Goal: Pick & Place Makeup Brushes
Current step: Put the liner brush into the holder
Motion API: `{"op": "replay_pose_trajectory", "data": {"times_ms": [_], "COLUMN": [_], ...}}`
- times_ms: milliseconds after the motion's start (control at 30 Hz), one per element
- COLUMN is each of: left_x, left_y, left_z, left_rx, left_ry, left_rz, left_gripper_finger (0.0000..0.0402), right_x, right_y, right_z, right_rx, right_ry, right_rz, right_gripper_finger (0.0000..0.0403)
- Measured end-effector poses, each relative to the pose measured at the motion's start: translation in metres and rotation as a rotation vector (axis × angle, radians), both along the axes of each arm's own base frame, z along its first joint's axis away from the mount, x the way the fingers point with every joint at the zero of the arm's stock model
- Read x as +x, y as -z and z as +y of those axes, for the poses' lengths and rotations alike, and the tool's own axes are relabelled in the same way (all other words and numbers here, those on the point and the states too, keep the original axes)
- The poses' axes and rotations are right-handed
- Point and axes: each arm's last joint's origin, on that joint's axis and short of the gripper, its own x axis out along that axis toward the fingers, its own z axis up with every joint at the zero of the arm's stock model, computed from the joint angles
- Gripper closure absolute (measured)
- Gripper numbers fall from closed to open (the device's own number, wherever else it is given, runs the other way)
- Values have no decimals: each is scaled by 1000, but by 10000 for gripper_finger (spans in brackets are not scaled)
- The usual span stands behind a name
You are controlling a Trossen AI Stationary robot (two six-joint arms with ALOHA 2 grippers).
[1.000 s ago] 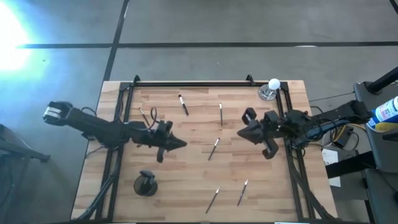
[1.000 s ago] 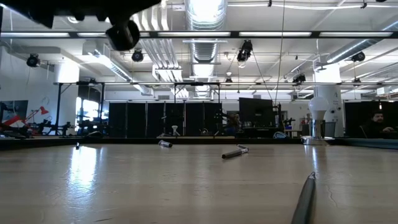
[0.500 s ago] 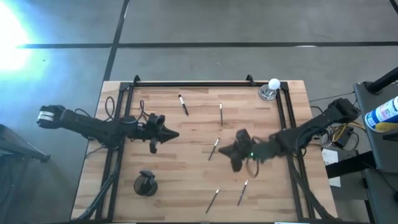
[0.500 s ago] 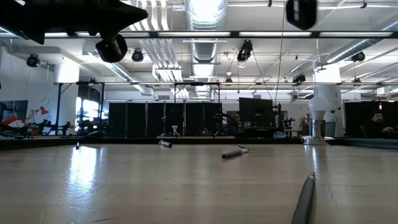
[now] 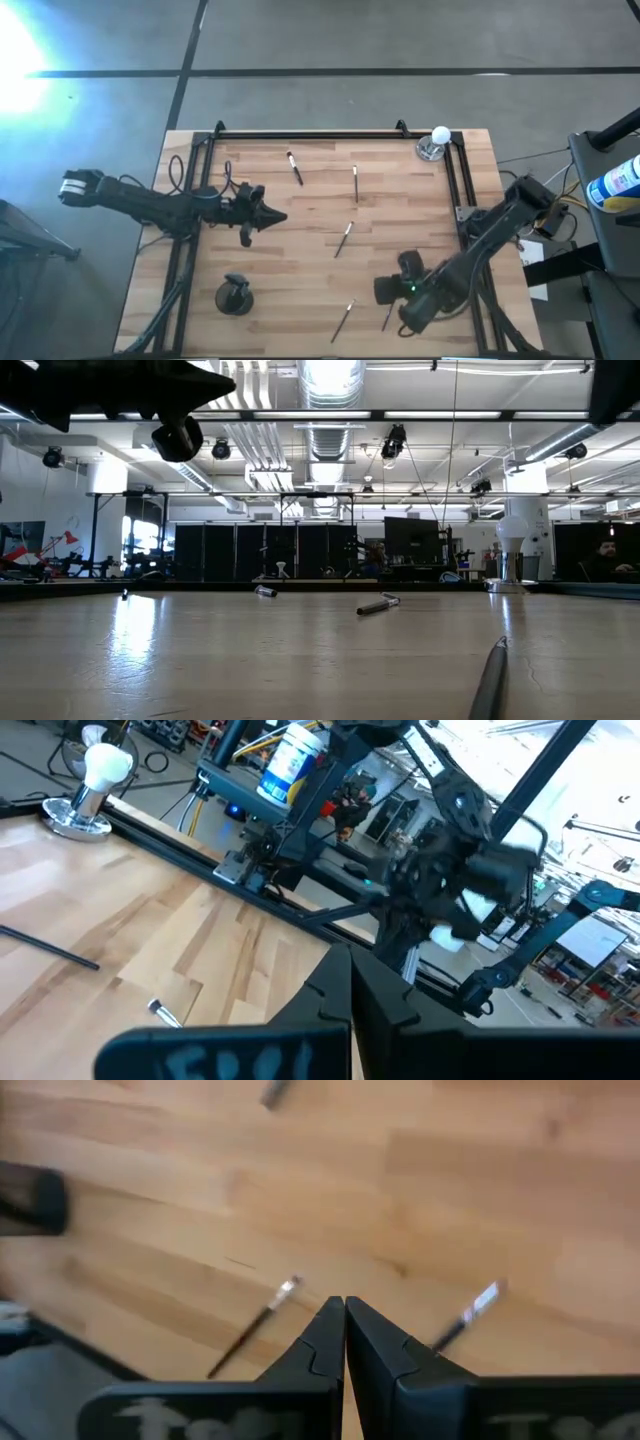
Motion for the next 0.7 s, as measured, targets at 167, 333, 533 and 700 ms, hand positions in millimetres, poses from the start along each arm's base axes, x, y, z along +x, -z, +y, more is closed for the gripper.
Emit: {"op": "replay_pose_trajectory", "data": {"times_ms": [167, 333, 533, 700], "left_x": [0, 1, 1, 1], "left_y": [3, 3, 4, 5], "left_z": [0, 0, 0, 0], "left_rx": [-2, -6, -18, -28], "left_ry": [-1, -12, -12, -12], "left_rz": [14, 20, 23, 38], "left_gripper_finger": [401, 401, 401, 402], "right_x": [7, 18, 23, 24], "right_y": [23, 46, 61, 70], "right_z": [14, 8, -2, -14], "right_rx": [112, 136, 157, 139], "right_ry": [55, 111, 173, 212], "right_rz": [141, 272, 351, 372], "right_gripper_finger": [393, 365, 305, 282]}}
